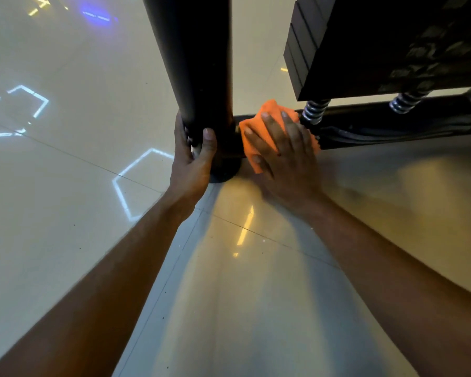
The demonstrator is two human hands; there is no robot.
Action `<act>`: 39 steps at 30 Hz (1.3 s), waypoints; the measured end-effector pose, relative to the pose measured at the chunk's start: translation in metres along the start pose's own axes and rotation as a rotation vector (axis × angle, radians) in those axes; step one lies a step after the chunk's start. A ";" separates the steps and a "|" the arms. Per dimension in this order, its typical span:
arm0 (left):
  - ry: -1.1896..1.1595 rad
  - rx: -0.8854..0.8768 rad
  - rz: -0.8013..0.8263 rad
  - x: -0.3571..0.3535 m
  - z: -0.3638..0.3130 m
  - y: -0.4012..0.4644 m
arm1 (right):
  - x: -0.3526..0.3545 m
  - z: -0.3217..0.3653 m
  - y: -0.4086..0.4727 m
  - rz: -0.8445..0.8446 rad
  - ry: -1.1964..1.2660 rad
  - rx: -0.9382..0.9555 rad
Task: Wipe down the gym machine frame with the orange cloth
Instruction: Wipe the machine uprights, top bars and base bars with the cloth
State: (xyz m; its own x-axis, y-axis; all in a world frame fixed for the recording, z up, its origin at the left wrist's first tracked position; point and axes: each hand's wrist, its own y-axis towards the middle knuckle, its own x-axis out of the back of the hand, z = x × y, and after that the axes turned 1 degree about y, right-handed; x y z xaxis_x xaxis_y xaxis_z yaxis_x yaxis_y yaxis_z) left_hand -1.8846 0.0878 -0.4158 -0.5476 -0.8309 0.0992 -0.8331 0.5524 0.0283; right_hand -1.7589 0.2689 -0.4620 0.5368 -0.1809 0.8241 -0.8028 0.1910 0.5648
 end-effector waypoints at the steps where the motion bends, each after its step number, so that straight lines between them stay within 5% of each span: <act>1: 0.001 0.000 0.006 0.000 0.000 0.000 | 0.000 -0.001 -0.003 -0.014 -0.002 -0.044; 4: -0.007 0.006 -0.036 -0.005 0.000 0.000 | 0.001 0.062 0.015 -0.097 0.107 -0.515; 6: -0.003 -0.001 -0.079 -0.008 0.002 0.000 | -0.002 0.108 0.033 -0.069 0.172 -0.630; 12: 0.003 0.010 -0.016 -0.001 -0.001 -0.001 | -0.007 0.024 0.005 0.028 0.033 -0.136; 17: 0.005 0.038 -0.056 -0.011 -0.005 -0.002 | 0.002 0.059 0.016 0.015 0.137 -0.444; 23: 0.014 0.066 -0.088 -0.021 -0.006 -0.011 | 0.012 0.019 0.008 0.101 0.096 -0.146; 34: 0.318 0.145 -0.054 -0.056 -0.007 -0.062 | 0.048 0.000 -0.006 0.188 0.340 -0.184; 39: 0.438 -0.021 0.027 -0.090 -0.022 -0.075 | 0.066 -0.025 -0.043 0.153 0.412 -0.265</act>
State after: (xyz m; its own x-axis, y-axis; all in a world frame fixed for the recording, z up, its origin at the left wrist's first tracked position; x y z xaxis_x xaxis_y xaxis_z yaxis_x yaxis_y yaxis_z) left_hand -1.7713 0.1225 -0.4055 -0.4808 -0.7112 0.5128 -0.8145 0.5789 0.0393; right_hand -1.6828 0.2725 -0.4311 0.5186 0.2530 0.8167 -0.8157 0.4329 0.3838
